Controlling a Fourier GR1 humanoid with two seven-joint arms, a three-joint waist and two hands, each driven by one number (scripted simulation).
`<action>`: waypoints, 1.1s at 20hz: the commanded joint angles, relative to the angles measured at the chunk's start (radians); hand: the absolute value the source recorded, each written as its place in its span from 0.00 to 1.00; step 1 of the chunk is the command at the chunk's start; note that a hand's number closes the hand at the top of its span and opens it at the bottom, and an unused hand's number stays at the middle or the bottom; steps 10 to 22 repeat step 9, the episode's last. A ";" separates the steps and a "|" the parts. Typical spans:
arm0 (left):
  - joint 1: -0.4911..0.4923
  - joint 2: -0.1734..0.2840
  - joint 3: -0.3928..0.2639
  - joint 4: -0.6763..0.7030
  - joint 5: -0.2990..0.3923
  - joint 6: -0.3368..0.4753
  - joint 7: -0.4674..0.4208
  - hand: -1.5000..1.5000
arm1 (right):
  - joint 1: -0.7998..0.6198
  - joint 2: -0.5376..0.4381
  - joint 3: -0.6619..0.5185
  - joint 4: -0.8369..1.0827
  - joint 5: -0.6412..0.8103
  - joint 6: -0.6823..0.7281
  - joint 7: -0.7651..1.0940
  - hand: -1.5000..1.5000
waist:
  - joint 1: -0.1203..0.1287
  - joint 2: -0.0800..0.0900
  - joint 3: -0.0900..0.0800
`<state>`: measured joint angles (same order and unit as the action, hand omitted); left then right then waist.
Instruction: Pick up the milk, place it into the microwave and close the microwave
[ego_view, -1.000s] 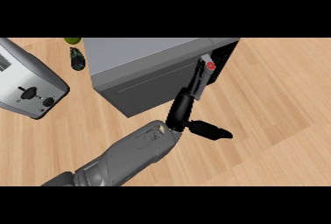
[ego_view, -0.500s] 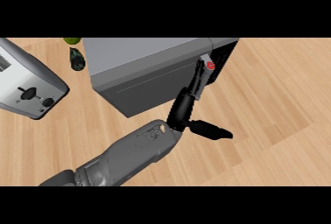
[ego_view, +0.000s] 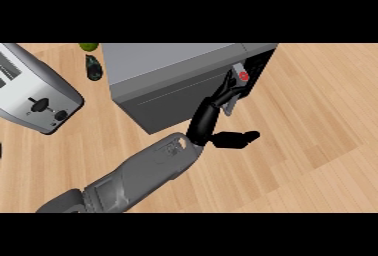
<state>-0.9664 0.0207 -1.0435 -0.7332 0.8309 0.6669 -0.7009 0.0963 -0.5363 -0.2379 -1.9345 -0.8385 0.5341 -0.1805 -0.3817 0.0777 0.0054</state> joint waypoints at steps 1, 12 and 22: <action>-0.077 0.030 -0.004 0.181 -0.021 0.084 0.106 0.00 | 0.003 -0.011 -0.009 -0.001 -0.013 -0.009 0.013 0.00 | 0.022 -0.003 0.007; -0.130 0.007 -0.026 0.249 -0.035 0.123 0.190 0.00 | 0.012 -0.012 -0.034 -0.014 -0.024 -0.031 0.014 0.00 | 0.055 -0.007 0.004; -0.130 0.007 -0.026 0.249 -0.035 0.123 0.190 0.00 | 0.012 -0.012 -0.034 -0.014 -0.024 -0.031 0.014 0.00 | 0.055 -0.007 0.004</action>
